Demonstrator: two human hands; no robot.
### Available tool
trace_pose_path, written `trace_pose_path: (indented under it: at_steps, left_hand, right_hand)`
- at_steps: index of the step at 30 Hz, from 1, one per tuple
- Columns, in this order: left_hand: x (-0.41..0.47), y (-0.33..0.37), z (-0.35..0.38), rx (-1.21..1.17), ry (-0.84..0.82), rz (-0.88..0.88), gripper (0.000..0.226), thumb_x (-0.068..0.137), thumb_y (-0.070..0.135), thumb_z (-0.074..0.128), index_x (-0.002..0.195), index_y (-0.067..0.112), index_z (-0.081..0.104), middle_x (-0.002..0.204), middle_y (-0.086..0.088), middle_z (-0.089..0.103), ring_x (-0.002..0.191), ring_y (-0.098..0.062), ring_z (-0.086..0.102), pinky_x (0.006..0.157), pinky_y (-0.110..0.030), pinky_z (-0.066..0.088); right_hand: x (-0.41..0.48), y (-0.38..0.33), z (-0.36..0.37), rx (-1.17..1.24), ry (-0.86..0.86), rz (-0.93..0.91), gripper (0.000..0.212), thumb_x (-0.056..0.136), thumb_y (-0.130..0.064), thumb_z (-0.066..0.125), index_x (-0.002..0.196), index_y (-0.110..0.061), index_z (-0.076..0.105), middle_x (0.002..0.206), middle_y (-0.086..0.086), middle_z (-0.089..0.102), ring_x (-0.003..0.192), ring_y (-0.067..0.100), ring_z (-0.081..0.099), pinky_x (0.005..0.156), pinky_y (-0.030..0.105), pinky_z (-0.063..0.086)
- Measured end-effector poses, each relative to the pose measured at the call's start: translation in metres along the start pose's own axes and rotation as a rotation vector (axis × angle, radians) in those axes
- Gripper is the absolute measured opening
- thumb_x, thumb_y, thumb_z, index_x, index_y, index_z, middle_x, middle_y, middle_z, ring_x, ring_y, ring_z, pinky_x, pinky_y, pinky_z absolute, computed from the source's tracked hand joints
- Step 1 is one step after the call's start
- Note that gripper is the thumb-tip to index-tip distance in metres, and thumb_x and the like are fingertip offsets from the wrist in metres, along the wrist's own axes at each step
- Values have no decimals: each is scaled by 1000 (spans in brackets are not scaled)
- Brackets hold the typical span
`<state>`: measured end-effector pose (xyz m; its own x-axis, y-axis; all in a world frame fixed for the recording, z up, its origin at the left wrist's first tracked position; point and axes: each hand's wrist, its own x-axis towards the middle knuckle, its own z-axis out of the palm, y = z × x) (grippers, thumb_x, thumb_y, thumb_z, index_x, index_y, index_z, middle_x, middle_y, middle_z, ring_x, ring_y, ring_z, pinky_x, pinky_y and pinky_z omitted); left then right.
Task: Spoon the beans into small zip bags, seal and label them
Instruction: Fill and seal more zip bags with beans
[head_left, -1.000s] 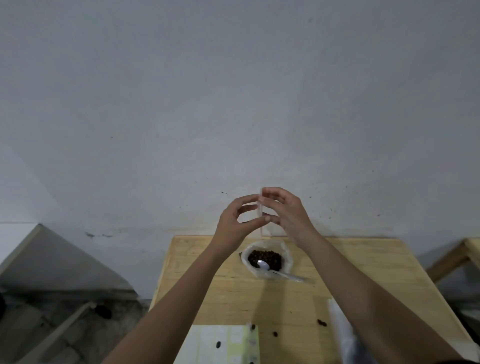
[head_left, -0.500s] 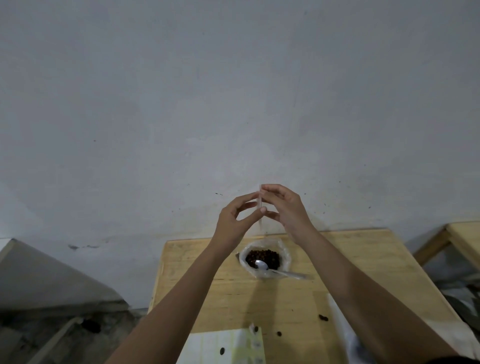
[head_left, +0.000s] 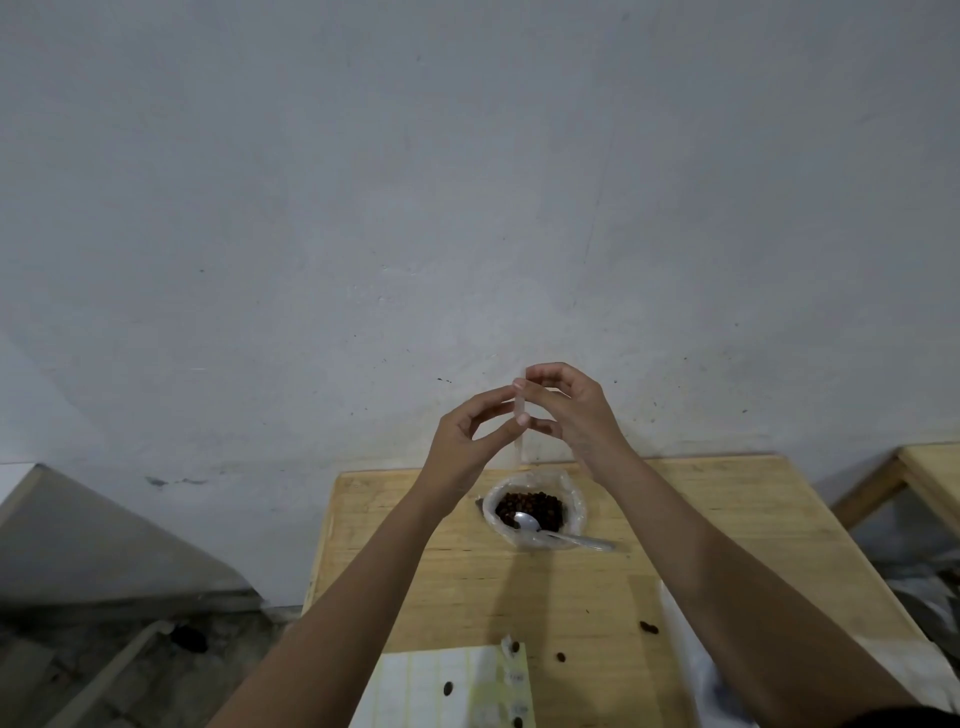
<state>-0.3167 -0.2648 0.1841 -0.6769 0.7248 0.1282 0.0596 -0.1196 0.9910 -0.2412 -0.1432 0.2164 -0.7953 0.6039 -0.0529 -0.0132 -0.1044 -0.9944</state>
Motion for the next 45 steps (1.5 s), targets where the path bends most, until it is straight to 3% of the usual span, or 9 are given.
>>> trace_pose_path:
  at_steps: [9, 18, 23, 28, 33, 38, 42, 45]
  left_hand:
    - [-7, 1, 5, -24, -18, 11, 37, 83, 18, 68, 119, 13, 63, 119, 5, 66, 113, -6, 58, 92, -24, 49]
    - [-11, 3, 12, -22, -49, 32, 40, 78, 26, 70, 117, 16, 64, 119, 6, 66, 115, -6, 58, 96, -27, 47]
    - [-10, 5, 15, -18, -69, 41, 36, 82, 25, 67, 117, 16, 64, 120, 8, 65, 116, -6, 57, 97, -27, 46]
    - [-9, 0, 21, 37, 54, 34, 23, 86, 17, 66, 110, 14, 68, 108, 3, 70, 104, -11, 64, 94, -34, 49]
    - [-15, -4, 30, 178, 205, 97, 18, 84, 9, 67, 101, 15, 70, 95, 8, 72, 93, -1, 66, 81, -14, 49]
    - [-21, -6, 31, 260, 250, 106, 16, 86, 6, 63, 96, 12, 73, 87, 9, 72, 87, -1, 68, 84, -21, 53]
    - [-29, -3, 29, 235, 284, 103, 30, 86, 2, 61, 83, 30, 72, 72, 19, 71, 77, -3, 68, 75, -21, 54]
    - [-31, -4, 25, 235, 307, 86, 25, 85, 3, 62, 83, 25, 73, 74, 11, 72, 76, -9, 69, 75, -29, 57]
  right_hand:
    - [-11, 0, -5, 71, -12, 15, 12, 83, -18, 69, 94, -14, 65, 100, 2, 64, 87, 8, 67, 65, 21, 54]
    - [-20, -2, -13, 75, -31, 12, 13, 82, -17, 70, 93, -16, 64, 98, -3, 61, 84, 6, 66, 68, 21, 53]
    - [-21, -3, -17, 126, -38, 22, 11, 83, -15, 68, 94, -14, 64, 104, 5, 62, 92, 11, 66, 71, 23, 54]
    - [-23, 0, -13, 11, 68, -5, 13, 87, -12, 62, 97, -5, 68, 101, 16, 69, 90, 17, 70, 71, 27, 58]
    - [-23, 0, -6, -127, 128, -24, 8, 85, -8, 66, 86, -2, 71, 85, 19, 70, 82, 25, 70, 75, 32, 59]
    - [-21, 4, 0, -254, 160, 39, 13, 75, 1, 68, 83, -9, 69, 78, 13, 70, 76, 26, 72, 79, 36, 59]
    - [-26, 4, 3, -236, 164, 66, 14, 75, 4, 69, 80, -8, 67, 75, 13, 69, 72, 25, 71, 75, 30, 59]
    - [-28, 5, 6, -284, 147, 54, 14, 76, 2, 71, 75, -11, 66, 75, 14, 69, 71, 23, 71, 75, 27, 59]
